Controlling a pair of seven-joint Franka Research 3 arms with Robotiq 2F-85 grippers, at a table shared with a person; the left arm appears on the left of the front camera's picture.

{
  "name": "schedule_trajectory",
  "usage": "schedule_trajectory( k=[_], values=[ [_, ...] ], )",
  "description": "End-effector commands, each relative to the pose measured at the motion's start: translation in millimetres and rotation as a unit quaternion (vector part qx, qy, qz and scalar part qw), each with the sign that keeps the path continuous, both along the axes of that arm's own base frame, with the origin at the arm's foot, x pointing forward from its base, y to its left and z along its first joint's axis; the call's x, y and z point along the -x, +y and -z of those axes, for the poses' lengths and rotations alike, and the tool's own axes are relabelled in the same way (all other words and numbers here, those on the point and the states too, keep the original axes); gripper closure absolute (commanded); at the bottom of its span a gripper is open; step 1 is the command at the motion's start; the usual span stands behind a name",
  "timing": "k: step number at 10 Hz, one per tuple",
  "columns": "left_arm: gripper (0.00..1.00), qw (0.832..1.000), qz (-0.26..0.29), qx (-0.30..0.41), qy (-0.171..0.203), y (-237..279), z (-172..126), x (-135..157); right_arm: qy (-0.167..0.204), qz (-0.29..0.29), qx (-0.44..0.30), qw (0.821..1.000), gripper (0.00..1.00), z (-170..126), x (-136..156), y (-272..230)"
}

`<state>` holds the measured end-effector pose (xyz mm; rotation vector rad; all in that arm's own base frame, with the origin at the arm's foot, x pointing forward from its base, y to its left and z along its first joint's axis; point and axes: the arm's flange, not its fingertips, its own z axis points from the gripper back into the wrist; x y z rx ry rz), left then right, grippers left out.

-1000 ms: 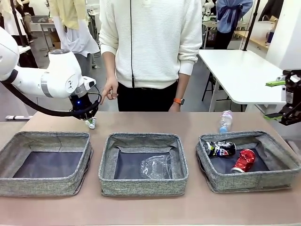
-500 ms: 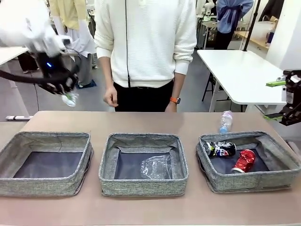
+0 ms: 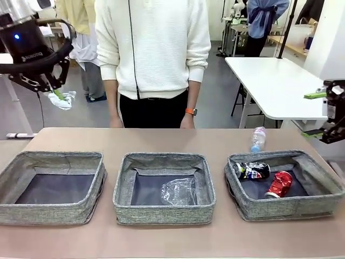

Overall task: Sort the waste into the appropriate baskets.
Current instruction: Pick up the waste item pointed out by the person.

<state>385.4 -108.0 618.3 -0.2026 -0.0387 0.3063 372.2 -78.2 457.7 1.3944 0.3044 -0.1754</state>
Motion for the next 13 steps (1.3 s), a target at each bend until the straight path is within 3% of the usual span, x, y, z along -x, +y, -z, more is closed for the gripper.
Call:
schedule_trajectory(
  k=[1, 3, 4, 5, 6, 7, 10, 11, 12, 13],
  values=[
    [1.0, 1.0, 0.003, -0.013, 0.001, 8, 6, -18, 0.004, 0.006, -0.003, 1.0, 0.0, -5, -1, 3],
    [1.0, 1.0, 0.003, -0.013, 0.001, 8, 6, -18, 0.004, 0.006, -0.003, 1.0, 0.0, -5, -1, 3],
    [0.95, 1.0, -0.005, -0.006, 0.008, 9, 11, -16, 0.004, 0.006, -0.003, 1.0, 0.0, -5, -1, 3],
    [0.95, 1.0, 0.003, -0.02, 0.014, -19, -1, -27, 0.004, 0.006, -0.003, 1.0, 0.0, -5, -1, 3],
    [0.95, 1.0, 0.021, -0.011, -0.007, -52, -33, -32, 0.004, 0.006, -0.003, 1.0, 0.0, -5, -1, 3],
    [0.95, 0.999, 0.048, -0.021, -0.002, -100, -73, -34, 0.004, 0.006, -0.003, 1.0, 0.0, -5, -1, 3],
    [0.95, 0.998, 0.046, -0.03, 0.019, -203, -141, -32, 0.004, 0.006, -0.003, 1.0, 0.0, -5, -1, 3],
    [0.95, 0.998, 0.035, -0.045, 0.018, -228, -154, -34, 0.004, 0.006, -0.003, 1.0, 0.0, -5, -1, 3],
    [0.95, 0.996, 0.073, -0.037, 0.025, -245, -160, -33, 0.004, 0.006, -0.003, 1.0, 0.0, -5, -1, 3],
    [0.95, 0.996, 0.073, -0.038, 0.019, -260, -164, -34, 0.004, 0.006, -0.003, 1.0, 0.0, -5, -1, 3]
  ],
)
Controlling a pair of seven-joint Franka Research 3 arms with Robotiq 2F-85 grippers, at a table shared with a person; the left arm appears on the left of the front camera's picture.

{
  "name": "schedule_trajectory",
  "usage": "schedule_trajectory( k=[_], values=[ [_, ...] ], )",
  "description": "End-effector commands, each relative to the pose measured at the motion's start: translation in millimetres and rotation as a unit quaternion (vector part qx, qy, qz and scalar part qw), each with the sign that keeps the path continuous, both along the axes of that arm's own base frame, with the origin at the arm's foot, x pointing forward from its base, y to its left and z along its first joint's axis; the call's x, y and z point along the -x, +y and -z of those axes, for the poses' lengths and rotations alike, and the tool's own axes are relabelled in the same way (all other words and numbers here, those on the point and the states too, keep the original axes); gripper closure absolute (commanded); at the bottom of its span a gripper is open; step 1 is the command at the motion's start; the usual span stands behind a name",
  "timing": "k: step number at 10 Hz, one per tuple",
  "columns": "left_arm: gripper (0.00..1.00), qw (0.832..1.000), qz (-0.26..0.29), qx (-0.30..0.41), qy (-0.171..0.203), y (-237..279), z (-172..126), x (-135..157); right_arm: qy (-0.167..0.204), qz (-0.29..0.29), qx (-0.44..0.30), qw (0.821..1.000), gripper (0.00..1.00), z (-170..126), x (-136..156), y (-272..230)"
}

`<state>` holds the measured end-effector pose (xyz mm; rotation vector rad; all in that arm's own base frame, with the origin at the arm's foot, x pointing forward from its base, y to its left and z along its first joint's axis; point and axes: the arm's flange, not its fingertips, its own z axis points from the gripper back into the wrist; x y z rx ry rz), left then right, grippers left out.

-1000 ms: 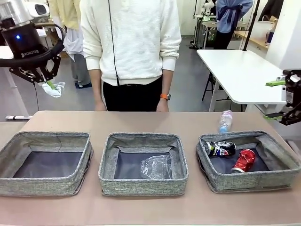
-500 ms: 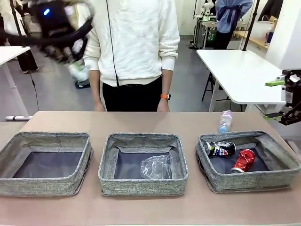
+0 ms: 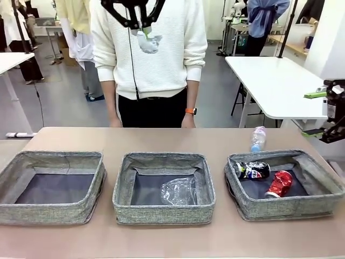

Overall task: Sort the waste into the appropriate baskets.
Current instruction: Pick up the waste item pointed out by the person.

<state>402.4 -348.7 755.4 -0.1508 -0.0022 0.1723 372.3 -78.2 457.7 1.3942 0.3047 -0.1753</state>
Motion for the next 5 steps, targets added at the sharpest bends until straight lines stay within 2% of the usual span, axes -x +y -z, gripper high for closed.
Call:
schedule_trajectory(
  k=[1, 2, 5],
  values=[
    [0.95, 1.0, 0.015, -0.017, 0.003, -30, -26, -17, 0.004, 0.006, -0.003, 1.0, 0.0, -5, -1, 3],
    [0.95, 1.0, 0.0, 0.0, 0.0, 0, 0, 0, 0.004, 0.006, -0.003, 1.0, 0.0, -5, -1, 3],
    [0.95, 1.0, 0.0, 0.0, 0.0, 0, 0, 0, 0.004, 0.006, -0.003, 1.0, 0.0, -5, -1, 3]
  ],
)
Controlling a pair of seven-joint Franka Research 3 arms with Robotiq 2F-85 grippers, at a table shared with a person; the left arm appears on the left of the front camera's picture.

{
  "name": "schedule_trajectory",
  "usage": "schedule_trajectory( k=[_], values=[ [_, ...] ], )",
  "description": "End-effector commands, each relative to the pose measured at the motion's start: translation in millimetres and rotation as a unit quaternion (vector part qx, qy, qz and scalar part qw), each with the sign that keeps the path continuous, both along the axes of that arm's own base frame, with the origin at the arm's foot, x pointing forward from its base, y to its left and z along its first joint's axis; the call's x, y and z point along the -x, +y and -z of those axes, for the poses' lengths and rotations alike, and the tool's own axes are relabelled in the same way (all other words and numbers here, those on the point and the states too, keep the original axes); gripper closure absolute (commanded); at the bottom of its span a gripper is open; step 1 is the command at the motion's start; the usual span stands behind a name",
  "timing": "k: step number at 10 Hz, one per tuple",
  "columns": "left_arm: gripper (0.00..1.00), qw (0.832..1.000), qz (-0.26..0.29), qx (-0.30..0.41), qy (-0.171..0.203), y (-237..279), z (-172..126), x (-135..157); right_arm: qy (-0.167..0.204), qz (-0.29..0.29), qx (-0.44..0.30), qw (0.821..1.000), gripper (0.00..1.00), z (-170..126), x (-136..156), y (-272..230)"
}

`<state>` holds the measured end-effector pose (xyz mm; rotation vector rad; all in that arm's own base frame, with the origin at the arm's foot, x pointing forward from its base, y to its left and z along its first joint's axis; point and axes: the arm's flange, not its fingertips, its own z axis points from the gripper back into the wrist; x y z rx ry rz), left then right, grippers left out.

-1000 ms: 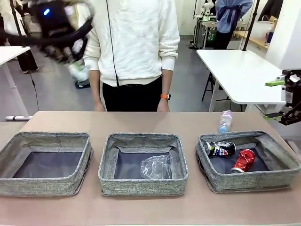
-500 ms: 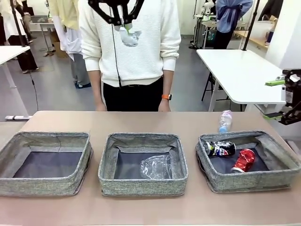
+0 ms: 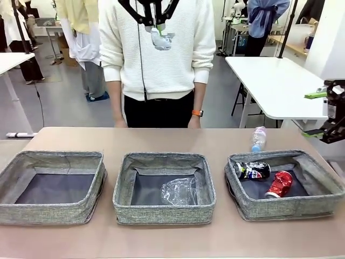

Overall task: Sort the waste into the appropriate baskets.
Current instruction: Pick up the waste item pointed out by the person, then place the picked waste into the Fabric basket indicated by the person.

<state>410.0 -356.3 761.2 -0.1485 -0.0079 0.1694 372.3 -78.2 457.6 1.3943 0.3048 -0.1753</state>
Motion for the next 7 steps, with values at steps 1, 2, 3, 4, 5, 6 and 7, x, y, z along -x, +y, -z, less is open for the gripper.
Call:
schedule_trajectory(
  k=[1, 2, 3, 4, 5, 6, 7],
  values=[
    [0.95, 1.0, -0.001, 0.001, 0.003, 7.7, 5.8, 7.6, 0.004, 0.006, -0.003, 1.0, 0.0, -4.8, -1.1, 2.6],
    [0.95, 1.0, -0.001, 0.001, 0.003, 7.7, 5.8, 7.6, 0.004, 0.006, -0.003, 1.0, 0.0, -4.8, -1.1, 2.6],
    [0.95, 1.0, -0.001, 0.001, 0.003, 7.7, 5.8, 7.6, 0.004, 0.006, -0.003, 1.0, 0.0, -4.8, -1.1, 2.6],
    [0.95, 1.0, -0.001, 0.001, 0.003, 7.7, 5.8, 7.6, 0.004, 0.006, -0.003, 1.0, 0.0, -4.8, -1.1, 2.6],
    [0.95, 1.0, -0.001, 0.001, 0.003, 7.7, 5.8, 7.6, 0.004, 0.006, -0.003, 1.0, 0.0, -4.8, -1.1, 2.6],
    [0.95, 1.0, -0.001, 0.001, 0.003, 7.7, 5.8, 7.6, 0.004, 0.006, -0.003, 1.0, 0.0, -4.8, -1.1, 2.6],
    [0.95, 1.0, -0.001, 0.001, 0.003, 7.7, 5.8, 7.6, 0.004, 0.006, -0.003, 1.0, 0.0, -4.8, -1.1, 2.6]
  ],
)
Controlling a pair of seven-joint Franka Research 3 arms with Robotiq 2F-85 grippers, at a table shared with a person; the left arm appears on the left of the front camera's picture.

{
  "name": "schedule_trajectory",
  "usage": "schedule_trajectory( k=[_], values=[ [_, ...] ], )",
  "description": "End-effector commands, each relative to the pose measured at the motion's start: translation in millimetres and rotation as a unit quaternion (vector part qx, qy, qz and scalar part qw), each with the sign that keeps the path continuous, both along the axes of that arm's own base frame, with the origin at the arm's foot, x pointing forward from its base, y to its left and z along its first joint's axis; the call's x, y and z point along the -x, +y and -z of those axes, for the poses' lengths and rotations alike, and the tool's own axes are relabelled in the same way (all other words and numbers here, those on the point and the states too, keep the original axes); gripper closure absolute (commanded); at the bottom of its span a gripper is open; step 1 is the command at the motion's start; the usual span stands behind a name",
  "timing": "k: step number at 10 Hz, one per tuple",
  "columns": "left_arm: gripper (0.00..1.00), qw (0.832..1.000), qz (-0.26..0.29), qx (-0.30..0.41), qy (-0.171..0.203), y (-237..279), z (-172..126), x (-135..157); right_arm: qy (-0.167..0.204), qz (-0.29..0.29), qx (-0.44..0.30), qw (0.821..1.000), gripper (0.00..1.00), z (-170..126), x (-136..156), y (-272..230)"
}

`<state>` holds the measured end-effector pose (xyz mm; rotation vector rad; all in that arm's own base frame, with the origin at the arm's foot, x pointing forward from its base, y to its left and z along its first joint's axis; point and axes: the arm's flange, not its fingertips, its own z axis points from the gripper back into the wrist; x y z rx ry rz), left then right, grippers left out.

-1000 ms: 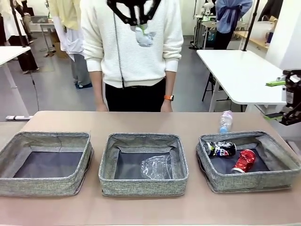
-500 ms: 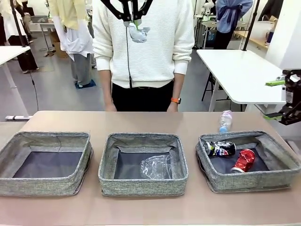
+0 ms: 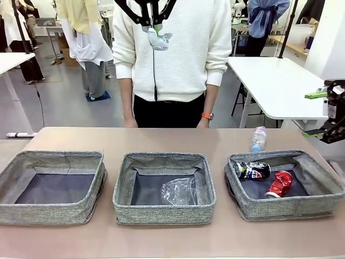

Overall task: Sort the waste into the appropriate baskets.
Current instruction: Place the picked waste into the Fabric basket indicated by the person.

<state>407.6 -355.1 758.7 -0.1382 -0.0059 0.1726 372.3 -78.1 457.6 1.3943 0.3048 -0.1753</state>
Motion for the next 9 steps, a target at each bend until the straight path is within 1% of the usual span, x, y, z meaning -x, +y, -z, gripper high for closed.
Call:
schedule_trajectory(
  k=[1, 9],
  values=[
    [0.95, 1.0, 0.0, 0.006, 0.001, 6.4, 3.3, 5.2, 0.004, 0.006, -0.003, 1.0, 0.0, -4.8, -1.1, 2.6],
    [0.95, 1.0, 0.0, 0.006, 0.001, 6.4, 3.3, 5.2, 0.004, 0.006, -0.003, 1.0, 0.0, -4.8, -1.1, 2.6]
  ],
)
